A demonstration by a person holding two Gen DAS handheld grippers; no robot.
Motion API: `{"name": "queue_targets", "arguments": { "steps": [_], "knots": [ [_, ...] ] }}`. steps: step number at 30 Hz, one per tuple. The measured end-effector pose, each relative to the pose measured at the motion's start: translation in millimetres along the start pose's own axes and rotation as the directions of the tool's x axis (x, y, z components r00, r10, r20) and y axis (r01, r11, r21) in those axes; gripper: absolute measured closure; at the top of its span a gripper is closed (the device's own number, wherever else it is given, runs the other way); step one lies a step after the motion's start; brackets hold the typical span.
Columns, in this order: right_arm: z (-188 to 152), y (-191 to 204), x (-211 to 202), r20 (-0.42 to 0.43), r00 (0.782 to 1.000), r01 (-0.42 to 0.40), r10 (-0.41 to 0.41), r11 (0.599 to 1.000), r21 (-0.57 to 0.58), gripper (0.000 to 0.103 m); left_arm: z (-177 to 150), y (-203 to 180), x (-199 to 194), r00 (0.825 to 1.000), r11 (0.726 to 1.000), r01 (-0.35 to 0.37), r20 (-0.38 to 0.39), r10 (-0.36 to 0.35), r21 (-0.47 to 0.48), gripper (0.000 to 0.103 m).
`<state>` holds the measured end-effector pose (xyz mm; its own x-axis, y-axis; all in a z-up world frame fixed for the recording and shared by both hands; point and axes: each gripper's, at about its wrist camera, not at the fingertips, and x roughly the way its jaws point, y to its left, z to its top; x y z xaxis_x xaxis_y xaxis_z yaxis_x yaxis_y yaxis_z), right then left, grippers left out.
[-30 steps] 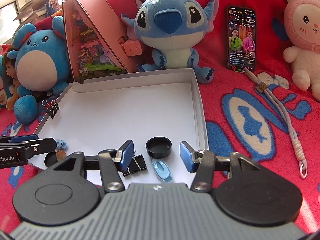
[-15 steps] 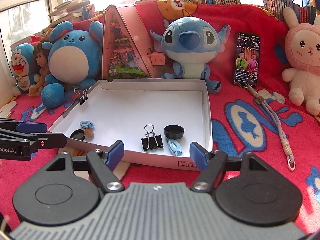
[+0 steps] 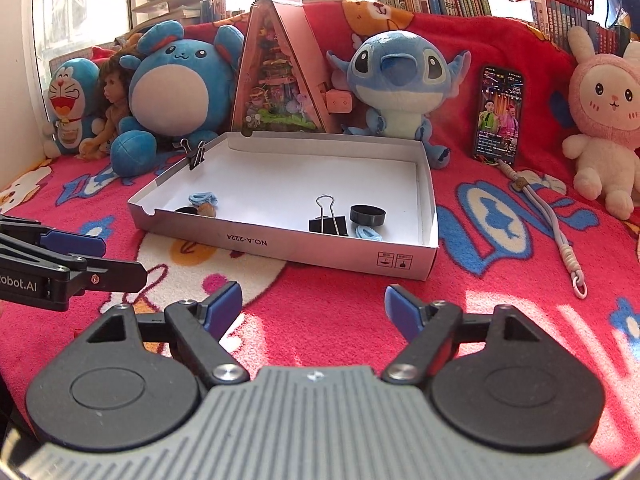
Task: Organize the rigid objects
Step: 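Withdraw both open grippers from the box toward the remaining items, then grasp the red crayon with the left gripper while the right gripper grasps a brown acorn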
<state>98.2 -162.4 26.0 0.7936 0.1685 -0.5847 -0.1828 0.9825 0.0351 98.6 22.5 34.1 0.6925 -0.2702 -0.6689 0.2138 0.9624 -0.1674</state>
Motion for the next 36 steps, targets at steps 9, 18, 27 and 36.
{"name": "queue_targets", "arguments": {
  "steps": [9, 18, 27, 36],
  "knots": [
    [-30, 6, -6, 0.015, 1.0, 0.022, -0.023, 0.999, 0.043, 0.015, -29, -4, -7, 1.0, 0.999, -0.031, -0.003, 0.031, -0.008, 0.027],
    [-60, 20, -25, 0.122, 0.985, 0.115, -0.122, 0.992, 0.058, 0.015, -51, -7, -16, 0.998, 0.995, -0.061, 0.017, 0.062, -0.079, 0.025],
    [-77, 20, -38, 0.173, 0.98, 0.083, -0.1, 0.991, 0.107, 0.021, -64, 2, -32, 0.993, 0.988, -0.113, 0.014, 0.115, -0.102, 0.053],
    [-82, 26, -43, 0.189, 0.978, 0.07, -0.085, 0.994, 0.085, 0.029, -65, 8, -29, 0.987, 0.984, -0.159, 0.018, 0.161, -0.082, 0.069]
  ]
}}
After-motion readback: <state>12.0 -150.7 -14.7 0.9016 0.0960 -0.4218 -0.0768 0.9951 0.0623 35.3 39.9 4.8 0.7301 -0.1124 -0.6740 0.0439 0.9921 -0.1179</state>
